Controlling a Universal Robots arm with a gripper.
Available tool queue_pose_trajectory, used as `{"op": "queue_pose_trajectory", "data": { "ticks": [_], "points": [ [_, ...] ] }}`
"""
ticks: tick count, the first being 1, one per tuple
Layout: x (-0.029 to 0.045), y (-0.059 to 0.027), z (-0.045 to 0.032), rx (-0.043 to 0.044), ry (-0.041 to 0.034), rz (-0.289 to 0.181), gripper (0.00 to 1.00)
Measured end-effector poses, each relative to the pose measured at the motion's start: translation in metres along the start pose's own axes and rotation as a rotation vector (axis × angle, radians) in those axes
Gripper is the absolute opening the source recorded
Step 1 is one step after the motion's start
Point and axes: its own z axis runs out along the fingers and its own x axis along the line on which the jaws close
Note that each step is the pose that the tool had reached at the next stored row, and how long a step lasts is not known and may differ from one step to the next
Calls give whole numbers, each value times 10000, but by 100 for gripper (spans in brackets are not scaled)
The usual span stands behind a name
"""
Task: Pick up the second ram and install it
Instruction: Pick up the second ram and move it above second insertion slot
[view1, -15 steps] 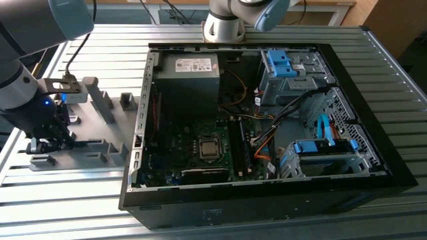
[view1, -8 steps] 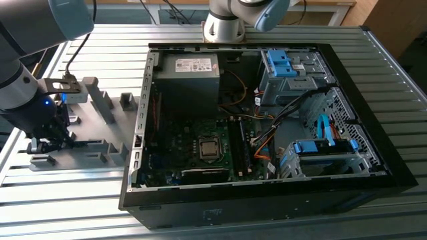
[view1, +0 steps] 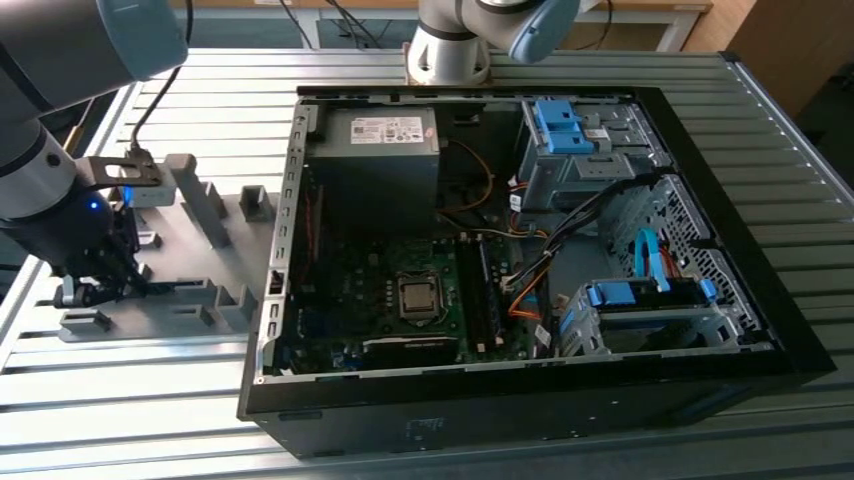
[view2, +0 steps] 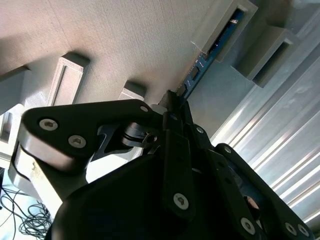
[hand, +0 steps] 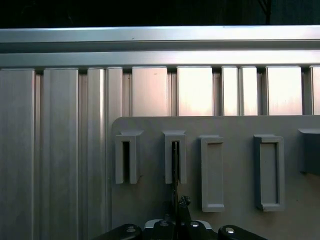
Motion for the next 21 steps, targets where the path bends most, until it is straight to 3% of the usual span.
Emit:
{"op": "queue_pose_trajectory", "data": {
  "ticks": [21],
  "points": [
    [-1,0,-101,1,0,0,14]
  ]
}}
